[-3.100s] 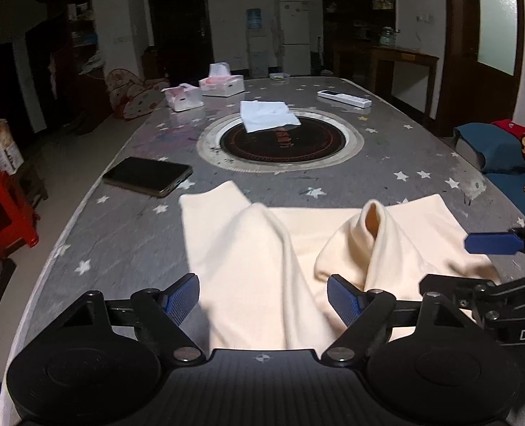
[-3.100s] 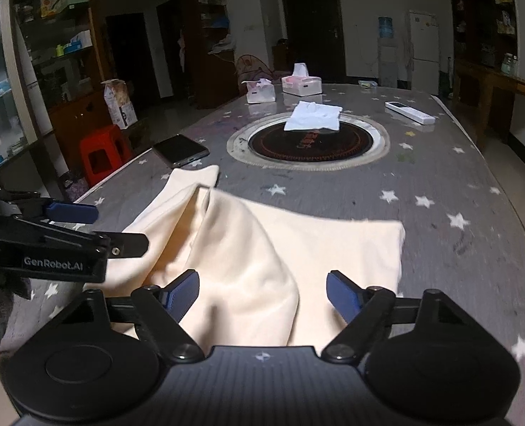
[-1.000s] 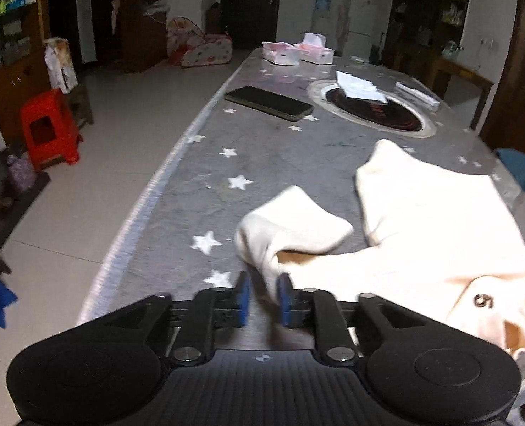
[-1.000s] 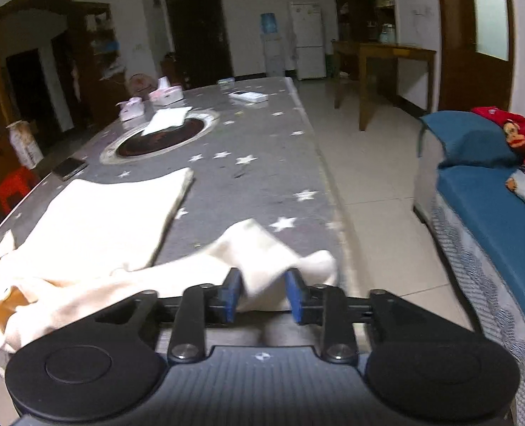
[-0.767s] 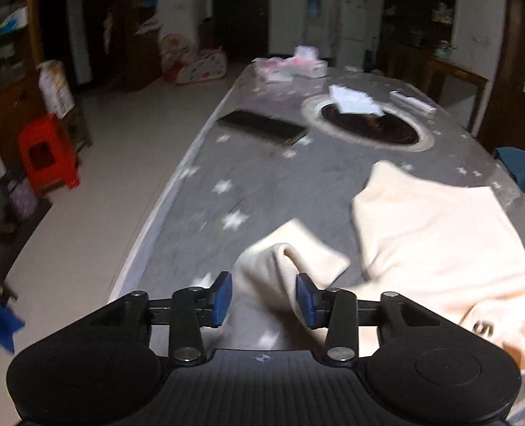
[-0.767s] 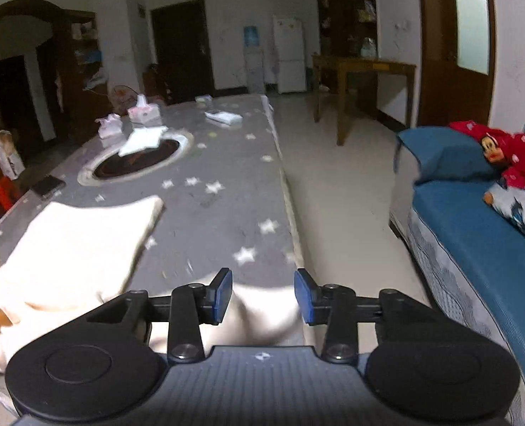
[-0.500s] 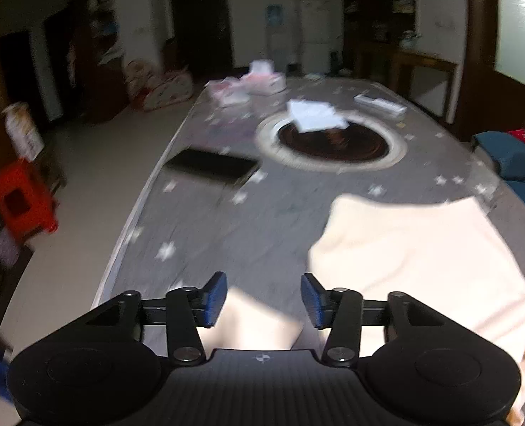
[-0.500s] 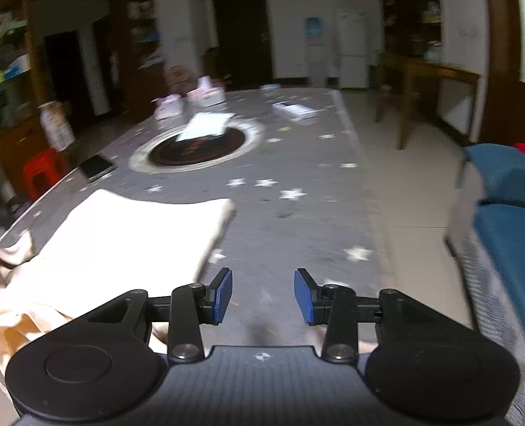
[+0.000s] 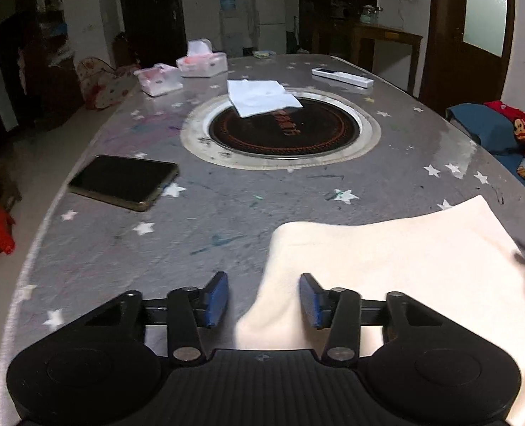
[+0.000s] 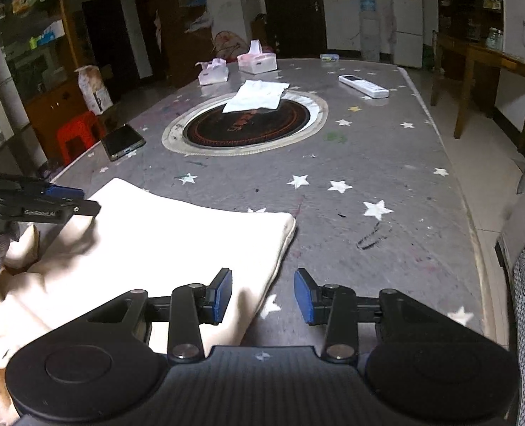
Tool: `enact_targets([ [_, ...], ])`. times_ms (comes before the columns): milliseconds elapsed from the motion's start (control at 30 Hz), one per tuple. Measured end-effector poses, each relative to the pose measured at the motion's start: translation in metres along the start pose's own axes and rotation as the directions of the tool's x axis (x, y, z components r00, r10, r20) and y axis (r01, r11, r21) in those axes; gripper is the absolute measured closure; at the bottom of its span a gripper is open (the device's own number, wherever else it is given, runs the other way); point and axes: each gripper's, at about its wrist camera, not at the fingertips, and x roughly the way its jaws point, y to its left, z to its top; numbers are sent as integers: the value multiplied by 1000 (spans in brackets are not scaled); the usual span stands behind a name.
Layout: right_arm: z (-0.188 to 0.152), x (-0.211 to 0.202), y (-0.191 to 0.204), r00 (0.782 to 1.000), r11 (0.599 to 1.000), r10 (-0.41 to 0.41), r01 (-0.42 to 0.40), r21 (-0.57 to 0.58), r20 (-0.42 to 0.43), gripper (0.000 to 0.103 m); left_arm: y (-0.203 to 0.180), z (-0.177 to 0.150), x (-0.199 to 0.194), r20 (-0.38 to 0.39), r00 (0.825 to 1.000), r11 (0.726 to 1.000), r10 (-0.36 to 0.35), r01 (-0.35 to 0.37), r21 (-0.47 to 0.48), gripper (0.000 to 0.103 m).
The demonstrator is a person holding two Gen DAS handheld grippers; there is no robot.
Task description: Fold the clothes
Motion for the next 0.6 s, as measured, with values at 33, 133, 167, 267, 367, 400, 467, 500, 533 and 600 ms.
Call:
enact_targets([
  [33, 2, 4, -1, 1000, 1000, 2, -2, 2, -5, 64, 0, 1, 3, 0, 1000, 1000, -17, 17, -7, 89],
  [133, 5, 14, -3, 1000, 1000, 1, -1, 6, -17, 64, -9, 2, -2, 12, 998, 998, -68, 68, 6, 96],
  [167, 6, 16, -4, 1000, 1000, 1, -1, 8, -18, 64, -15, 1, -6, 20, 996, 996, -89, 88, 27, 96],
  [267, 10, 21, -8, 1000, 1000, 0, 0, 18, -15, 64, -33, -9, -22, 26, 983, 980, -183, 181, 85, 95],
  [367, 12, 24, -11, 1000, 1000, 0, 0, 24, -14, 64, -47, -21, -38, 16, 963, 955, -271, 266, 133, 89],
  [400, 13, 25, -12, 1000, 1000, 1, -1, 25, -15, 64, -49, -24, -42, 21, 961, 952, -276, 271, 145, 87],
  [467, 14, 27, -12, 1000, 1000, 4, -4, 25, -17, 64, -46, -25, -48, 42, 963, 956, -265, 257, 139, 85],
  [500, 14, 28, -12, 1000, 1000, 7, -6, 23, -18, 64, -43, -23, -49, 55, 966, 962, -251, 243, 125, 81],
  [533, 14, 30, -12, 1000, 1000, 8, -8, 21, -20, 64, -40, -22, -50, 69, 969, 967, -238, 229, 111, 73],
  [600, 16, 33, -11, 1000, 1000, 12, -12, 18, -24, 64, -35, -17, -46, 71, 978, 977, -197, 190, 97, 57],
])
